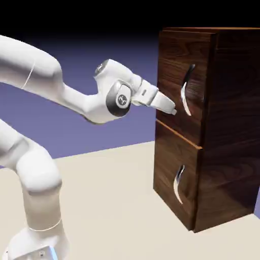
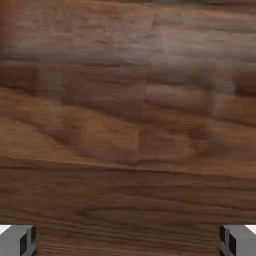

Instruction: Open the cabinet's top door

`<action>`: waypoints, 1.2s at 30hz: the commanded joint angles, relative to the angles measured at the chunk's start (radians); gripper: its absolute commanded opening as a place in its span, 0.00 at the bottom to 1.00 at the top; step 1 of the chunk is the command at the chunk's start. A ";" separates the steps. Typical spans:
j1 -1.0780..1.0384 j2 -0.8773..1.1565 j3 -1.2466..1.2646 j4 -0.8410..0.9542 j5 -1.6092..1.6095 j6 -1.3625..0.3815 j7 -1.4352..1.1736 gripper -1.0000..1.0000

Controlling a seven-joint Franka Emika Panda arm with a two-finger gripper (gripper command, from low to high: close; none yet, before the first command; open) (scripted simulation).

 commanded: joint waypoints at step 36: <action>0.336 -0.263 -0.436 0.162 -1.566 -0.019 1.231 0.50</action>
